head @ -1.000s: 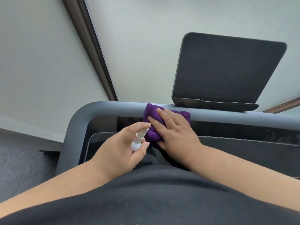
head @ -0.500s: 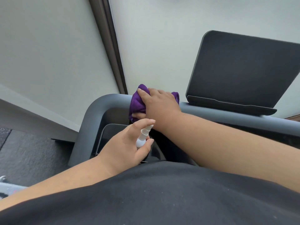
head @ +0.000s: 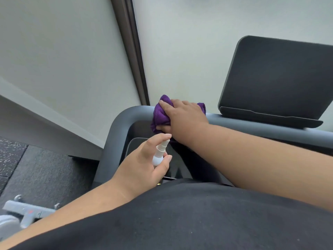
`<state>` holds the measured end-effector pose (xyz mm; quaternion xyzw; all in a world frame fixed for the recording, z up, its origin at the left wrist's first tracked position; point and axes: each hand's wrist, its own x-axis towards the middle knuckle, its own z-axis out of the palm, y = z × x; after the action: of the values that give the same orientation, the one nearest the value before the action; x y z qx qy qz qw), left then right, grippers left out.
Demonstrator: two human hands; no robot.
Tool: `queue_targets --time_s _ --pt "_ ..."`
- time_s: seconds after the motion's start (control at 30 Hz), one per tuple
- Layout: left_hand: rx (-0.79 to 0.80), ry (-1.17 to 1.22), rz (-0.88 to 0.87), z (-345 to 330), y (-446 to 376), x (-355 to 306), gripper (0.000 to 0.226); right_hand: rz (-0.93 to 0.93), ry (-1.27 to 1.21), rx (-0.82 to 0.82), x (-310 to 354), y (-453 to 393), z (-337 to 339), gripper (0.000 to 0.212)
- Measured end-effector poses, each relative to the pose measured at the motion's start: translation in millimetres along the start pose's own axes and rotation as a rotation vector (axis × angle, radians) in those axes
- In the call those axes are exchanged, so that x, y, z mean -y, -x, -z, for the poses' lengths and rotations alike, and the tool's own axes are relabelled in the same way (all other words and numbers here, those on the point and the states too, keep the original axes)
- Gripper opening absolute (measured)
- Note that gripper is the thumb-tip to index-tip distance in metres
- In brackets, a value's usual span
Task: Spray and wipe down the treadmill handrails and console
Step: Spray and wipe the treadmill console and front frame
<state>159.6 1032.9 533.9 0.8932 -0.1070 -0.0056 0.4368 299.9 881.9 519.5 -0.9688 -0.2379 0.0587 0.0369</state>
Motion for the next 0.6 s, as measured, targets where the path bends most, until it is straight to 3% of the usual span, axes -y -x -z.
queue_targets --time_s 0.27,0.43,0.6 --pt "0.069 0.035 -0.064 -5.5 -11.1 -8.6 0.056 0.076 -0.002 -0.108 -41.7 88.3 -17.7 0.071" --pt "0.117 0.054 -0.13 -19.3 -26.0 -19.1 0.055 -0.131 -0.022 -0.212 -94.0 132.5 -14.7 0.07" --pt "0.136 0.031 -0.201 -29.1 -36.4 -24.9 0.05 -0.279 0.018 -0.2 -129.3 170.5 -11.7 0.075"
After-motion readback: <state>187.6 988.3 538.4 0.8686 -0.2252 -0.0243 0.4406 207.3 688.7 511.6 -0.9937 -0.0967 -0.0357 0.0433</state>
